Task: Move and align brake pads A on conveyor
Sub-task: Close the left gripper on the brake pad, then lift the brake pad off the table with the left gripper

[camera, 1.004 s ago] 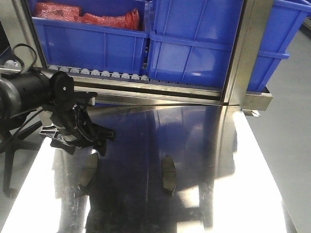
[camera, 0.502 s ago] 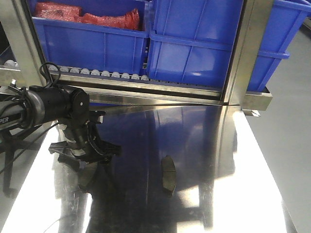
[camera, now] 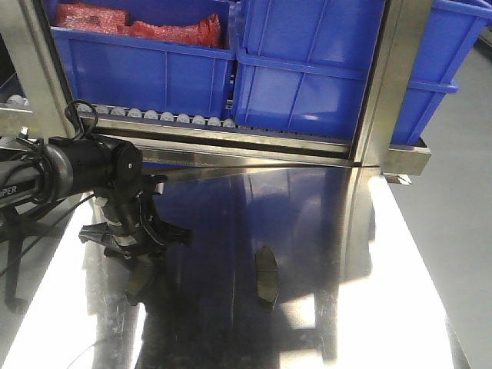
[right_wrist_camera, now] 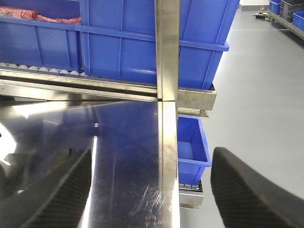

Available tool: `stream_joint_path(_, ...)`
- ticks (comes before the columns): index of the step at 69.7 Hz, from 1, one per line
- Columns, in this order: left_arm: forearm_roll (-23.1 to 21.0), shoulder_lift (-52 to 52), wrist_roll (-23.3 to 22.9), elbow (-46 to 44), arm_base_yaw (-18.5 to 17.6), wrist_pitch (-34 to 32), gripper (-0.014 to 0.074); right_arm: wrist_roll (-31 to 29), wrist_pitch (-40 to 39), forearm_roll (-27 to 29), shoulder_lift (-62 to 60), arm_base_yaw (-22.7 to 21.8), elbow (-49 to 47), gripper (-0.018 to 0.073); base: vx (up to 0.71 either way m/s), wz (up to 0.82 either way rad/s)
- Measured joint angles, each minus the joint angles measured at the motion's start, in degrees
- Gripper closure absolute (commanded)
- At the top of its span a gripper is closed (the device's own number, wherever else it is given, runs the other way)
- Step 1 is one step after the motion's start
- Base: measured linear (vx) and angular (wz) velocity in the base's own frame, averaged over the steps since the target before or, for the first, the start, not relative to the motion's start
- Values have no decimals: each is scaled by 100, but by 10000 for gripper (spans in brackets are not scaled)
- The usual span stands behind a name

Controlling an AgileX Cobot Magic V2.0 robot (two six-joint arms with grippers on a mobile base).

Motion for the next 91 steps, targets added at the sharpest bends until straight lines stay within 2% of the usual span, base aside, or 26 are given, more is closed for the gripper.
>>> stream_joint_path(3, -6, 0, 0, -6, 0, 0, 606, 0, 0, 0, 0, 0, 0, 61, 0, 0)
stream_joint_path(30, 38, -90, 0, -1, 0, 145, 604, 0, 0, 0, 0, 0, 0, 61, 0, 0)
stream_joint_path(43, 415, -752, 0, -1, -57, 427, 603, 0, 0, 0, 0, 0, 0, 61, 0, 0)
stream_joint_path(60, 919, -2017, -147, 120, -308, 799, 603, 0, 0, 0, 0, 0, 0, 61, 0, 0)
stream_joint_path(72, 1108, -3076, -461, 831, -514, 677, 603, 0, 0, 0, 0, 0, 0, 61, 0, 0)
stream_joint_path(91, 1395, -4952, -860, 2615, -518, 371, 603, 0, 0, 0, 0, 0, 0, 61, 0, 0)
